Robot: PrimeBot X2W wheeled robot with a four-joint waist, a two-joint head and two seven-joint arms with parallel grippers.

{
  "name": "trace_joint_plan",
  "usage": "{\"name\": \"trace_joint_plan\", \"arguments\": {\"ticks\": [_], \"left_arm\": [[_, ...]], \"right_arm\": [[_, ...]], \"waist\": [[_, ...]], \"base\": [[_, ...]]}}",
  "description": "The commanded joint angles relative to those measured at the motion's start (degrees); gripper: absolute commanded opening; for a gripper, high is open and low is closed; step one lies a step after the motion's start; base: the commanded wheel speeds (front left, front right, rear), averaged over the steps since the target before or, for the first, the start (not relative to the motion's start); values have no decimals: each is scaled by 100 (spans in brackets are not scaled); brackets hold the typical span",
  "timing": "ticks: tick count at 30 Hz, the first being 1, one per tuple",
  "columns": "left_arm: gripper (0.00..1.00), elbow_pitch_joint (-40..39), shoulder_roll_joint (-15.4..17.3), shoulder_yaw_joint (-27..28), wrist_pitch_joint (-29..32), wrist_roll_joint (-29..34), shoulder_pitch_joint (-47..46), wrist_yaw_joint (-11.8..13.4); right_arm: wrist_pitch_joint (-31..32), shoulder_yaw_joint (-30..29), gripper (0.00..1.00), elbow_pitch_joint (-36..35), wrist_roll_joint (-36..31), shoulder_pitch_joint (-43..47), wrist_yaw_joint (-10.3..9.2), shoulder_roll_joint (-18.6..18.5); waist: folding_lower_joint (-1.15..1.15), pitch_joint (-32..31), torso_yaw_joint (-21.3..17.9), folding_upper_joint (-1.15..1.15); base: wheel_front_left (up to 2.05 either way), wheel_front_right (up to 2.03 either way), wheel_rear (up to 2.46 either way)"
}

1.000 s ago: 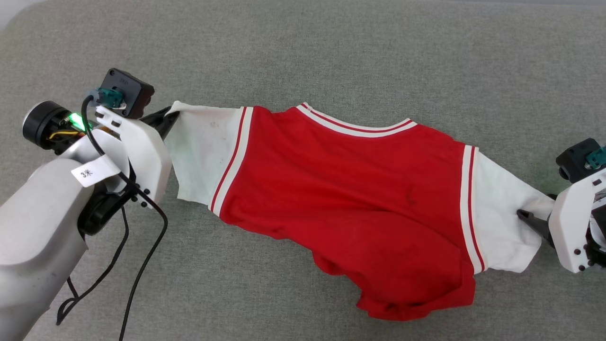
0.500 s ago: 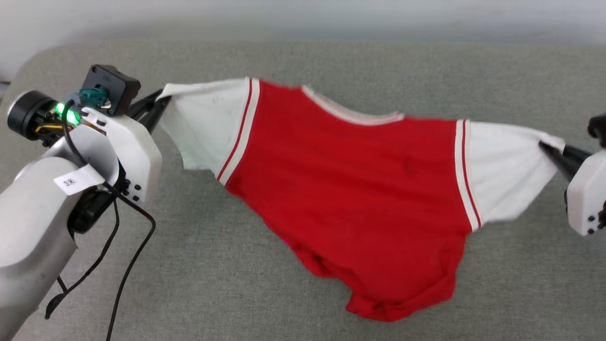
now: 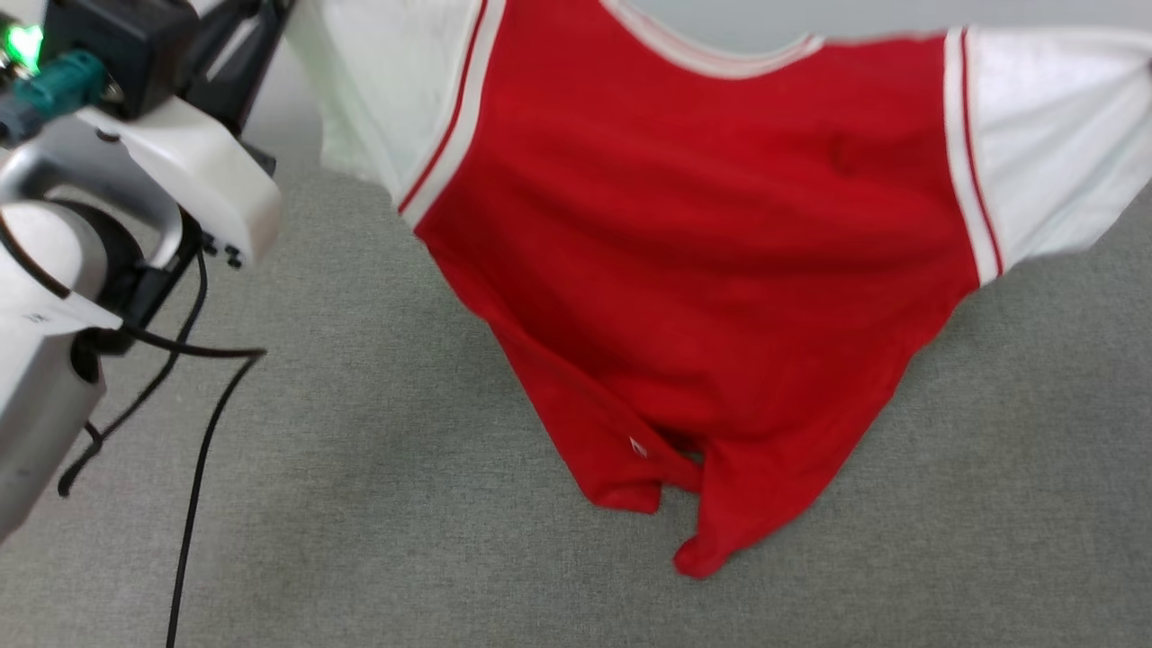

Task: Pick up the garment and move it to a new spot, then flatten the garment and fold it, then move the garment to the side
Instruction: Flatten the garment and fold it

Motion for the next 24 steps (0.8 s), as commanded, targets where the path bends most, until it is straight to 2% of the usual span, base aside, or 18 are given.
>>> {"name": "trace_joint_plan", "arguments": {"ticks": [1, 6, 12, 20, 24], "left_arm": [[0, -82, -4, 48, -37, 61, -191, 41], [0, -202, -99, 131, 32, 157, -681, -1], [0, 7, -332, 271, -5, 185, -1478, -117], [0, 812, -719, 383, -152, 414, -2887, -406], [0, 1223, -898, 459, -296, 541, -3651, -496]], "right_arm": [[36, -142, 0, -129, -83, -148, -9, 14], [152, -506, 0, -429, -332, -530, -10, 145], [399, -601, 0, -532, -576, -1307, -10, 251], [548, -276, 0, 29, -958, -3067, -10, 346], [368, -52, 0, 477, -1211, -4046, -10, 442]], "waist": [[0, -1, -14, 0], [0, 106, -46, 0], [0, 501, -51, 0], [0, 1331, -108, 0], [0, 1724, -167, 0]], "base": [[0, 0, 0], [0, 0, 0], [0, 0, 0], [0, 0, 0], [0, 0, 0]]}}
